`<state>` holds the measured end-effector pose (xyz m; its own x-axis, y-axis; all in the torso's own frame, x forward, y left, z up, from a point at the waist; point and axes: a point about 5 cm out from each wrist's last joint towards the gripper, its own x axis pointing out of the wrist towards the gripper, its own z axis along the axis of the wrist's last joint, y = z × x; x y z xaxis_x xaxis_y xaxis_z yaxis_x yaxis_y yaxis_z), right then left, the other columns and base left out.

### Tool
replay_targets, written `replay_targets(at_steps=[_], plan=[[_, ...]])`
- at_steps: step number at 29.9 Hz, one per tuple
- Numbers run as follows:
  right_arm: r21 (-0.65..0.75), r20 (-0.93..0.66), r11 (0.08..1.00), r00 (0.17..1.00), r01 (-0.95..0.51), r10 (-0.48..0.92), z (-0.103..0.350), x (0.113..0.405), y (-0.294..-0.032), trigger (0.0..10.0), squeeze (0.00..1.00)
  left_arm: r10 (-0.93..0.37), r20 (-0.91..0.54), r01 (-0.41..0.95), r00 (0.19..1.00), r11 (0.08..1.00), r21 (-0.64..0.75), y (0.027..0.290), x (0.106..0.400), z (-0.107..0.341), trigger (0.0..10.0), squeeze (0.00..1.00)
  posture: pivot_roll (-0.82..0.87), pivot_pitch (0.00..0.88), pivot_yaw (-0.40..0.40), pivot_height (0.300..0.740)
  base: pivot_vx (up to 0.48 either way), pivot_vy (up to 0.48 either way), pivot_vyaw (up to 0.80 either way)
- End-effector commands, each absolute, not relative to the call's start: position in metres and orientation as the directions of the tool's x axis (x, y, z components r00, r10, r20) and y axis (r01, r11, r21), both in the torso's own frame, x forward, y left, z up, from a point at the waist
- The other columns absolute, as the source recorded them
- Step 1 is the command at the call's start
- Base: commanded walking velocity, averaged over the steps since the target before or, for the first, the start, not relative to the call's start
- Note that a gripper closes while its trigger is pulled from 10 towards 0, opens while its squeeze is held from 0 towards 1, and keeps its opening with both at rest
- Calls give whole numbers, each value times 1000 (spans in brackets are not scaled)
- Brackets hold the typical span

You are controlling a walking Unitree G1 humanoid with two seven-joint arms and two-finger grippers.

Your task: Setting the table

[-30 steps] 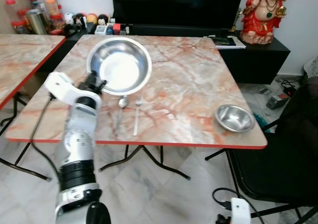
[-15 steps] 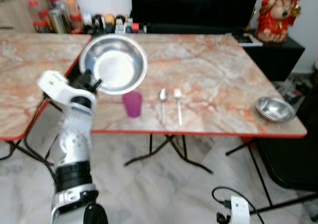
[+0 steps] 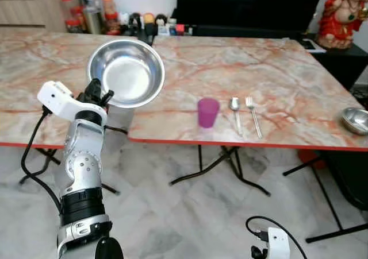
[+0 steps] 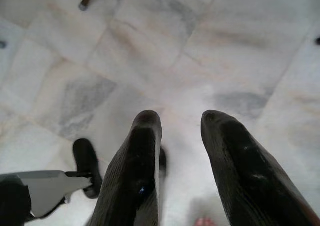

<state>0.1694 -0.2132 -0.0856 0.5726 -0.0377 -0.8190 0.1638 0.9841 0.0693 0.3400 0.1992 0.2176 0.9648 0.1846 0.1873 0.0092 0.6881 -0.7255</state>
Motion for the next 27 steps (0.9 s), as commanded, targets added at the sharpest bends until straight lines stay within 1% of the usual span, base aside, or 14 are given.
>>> replay_targets(at_steps=[1,10,21,24,27], plan=[[61,-825,983,563,174,-49,-86,166,-217,10000,0,153,224,61,963,684,-727,190,343,229,10000,0,32,0,-36,740,0,428,0],[66,-821,982,569,179,-48,-86,168,-216,10000,0,145,222,65,964,683,-727,186,343,229,10000,0,31,0,-34,740,0,425,0],[71,-820,981,571,180,-45,-86,168,-216,10000,0,148,214,55,966,687,-724,188,344,227,10000,0,31,0,-32,740,0,424,0],[70,-821,982,569,176,-43,-86,167,-215,10000,0,147,210,44,967,712,-701,187,343,226,10000,0,46,0,-39,740,0,426,0],[69,-822,983,568,172,-42,-86,167,-215,10000,0,146,210,44,967,712,-701,187,343,225,10000,0,48,0,-41,740,0,426,0]])
